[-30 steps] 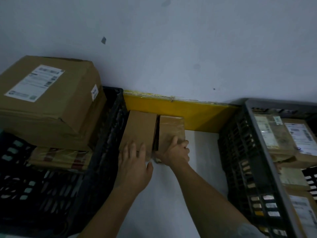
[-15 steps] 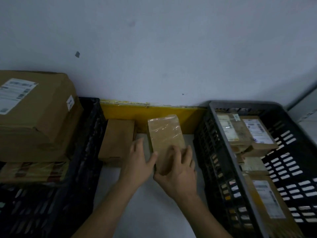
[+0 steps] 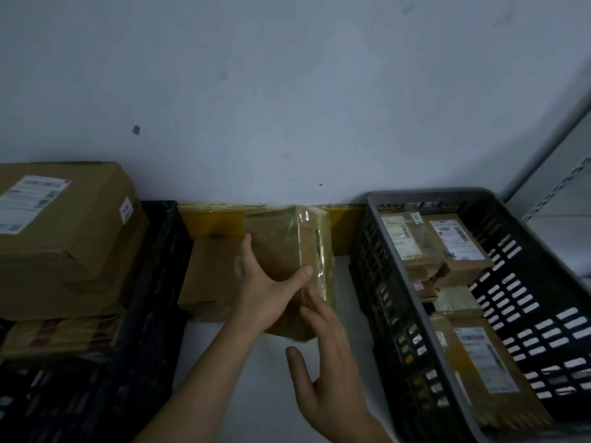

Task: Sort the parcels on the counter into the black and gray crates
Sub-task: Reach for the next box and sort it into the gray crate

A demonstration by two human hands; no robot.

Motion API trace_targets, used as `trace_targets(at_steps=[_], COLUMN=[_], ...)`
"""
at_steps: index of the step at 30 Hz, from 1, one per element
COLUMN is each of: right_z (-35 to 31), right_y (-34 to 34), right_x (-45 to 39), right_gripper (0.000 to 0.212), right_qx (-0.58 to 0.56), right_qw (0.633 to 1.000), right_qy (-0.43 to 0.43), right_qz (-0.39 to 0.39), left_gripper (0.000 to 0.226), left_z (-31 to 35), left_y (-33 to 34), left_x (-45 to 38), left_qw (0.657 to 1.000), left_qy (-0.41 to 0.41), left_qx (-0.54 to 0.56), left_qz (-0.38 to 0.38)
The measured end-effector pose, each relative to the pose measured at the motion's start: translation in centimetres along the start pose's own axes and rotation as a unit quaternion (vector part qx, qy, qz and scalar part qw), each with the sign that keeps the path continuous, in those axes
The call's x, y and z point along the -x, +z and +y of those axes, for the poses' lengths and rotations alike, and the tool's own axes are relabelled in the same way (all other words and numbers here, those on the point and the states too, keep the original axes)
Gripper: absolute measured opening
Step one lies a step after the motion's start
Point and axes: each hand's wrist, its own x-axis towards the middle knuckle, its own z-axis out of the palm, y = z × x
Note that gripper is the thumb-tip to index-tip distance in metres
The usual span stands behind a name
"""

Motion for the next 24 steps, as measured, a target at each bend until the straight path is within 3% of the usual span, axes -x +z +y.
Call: trace_targets(at_steps=[3, 5, 6, 8, 10, 12, 14, 17, 19, 22, 24], right_z=[0.6, 0.7, 0.9, 1.3, 1.4, 0.9, 0.2, -0.8, -1.8, -2.7, -3.3], right_y=[-1.5, -2.8, -3.2, -3.7, -3.9, -3.9, -3.8, -3.3, -3.2, -2.8, -2.5], right_x=[-0.2, -1.1, -1.7, -2.4, -2.9, -3.1, -3.3, -3.2, -2.9, -2.5, -2.2], right_gripper=[0.064, 0.075, 0.081, 0.095, 0.103, 0.093, 0.076, 0.088, 0.099, 0.107, 0.11], right_qx=[-0.075, -0.146, -0.195, -0.269, -0.309, -0.346, -0.327, -0.107, -0.006, 0.074, 0.095], right_qw=[0.993, 0.962, 0.94, 0.911, 0.894, 0.88, 0.895, 0.959, 0.973, 0.976, 0.977], right_qy=[0.071, 0.209, 0.273, 0.312, 0.313, 0.306, 0.296, 0.261, 0.23, 0.197, 0.187], right_qz=[0.065, 0.094, 0.068, -0.014, -0.083, -0.106, -0.067, 0.017, 0.033, 0.051, 0.043], left_gripper=[0.124, 0.099, 0.085, 0.068, 0.071, 0.069, 0.065, 0.029, 0.035, 0.103, 0.111], left_z=[-0.4, -0.8, -0.9, -1.1, -1.5, -1.8, -1.8, -1.8, -1.5, -0.2, 0.2], left_y=[-0.9, -1.8, -2.3, -2.9, -3.2, -3.5, -3.8, -3.9, -3.8, -2.9, -2.4], left_x=[0.1, 0.3, 0.4, 0.6, 0.7, 0.7, 0.6, 0.2, 0.5, 1.5, 1.7], left_qw=[0.996, 0.986, 0.983, 0.978, 0.97, 0.961, 0.952, 0.975, 0.98, 0.982, 0.985], left_qy=[-0.024, -0.034, -0.035, -0.02, -0.016, -0.026, -0.068, -0.072, -0.027, 0.017, 0.033], left_qx=[0.085, 0.16, 0.177, 0.188, 0.215, 0.244, 0.272, 0.203, 0.195, 0.18, 0.154], left_qz=[0.004, -0.019, -0.039, -0.086, -0.117, -0.128, -0.124, -0.048, -0.012, -0.061, -0.072])
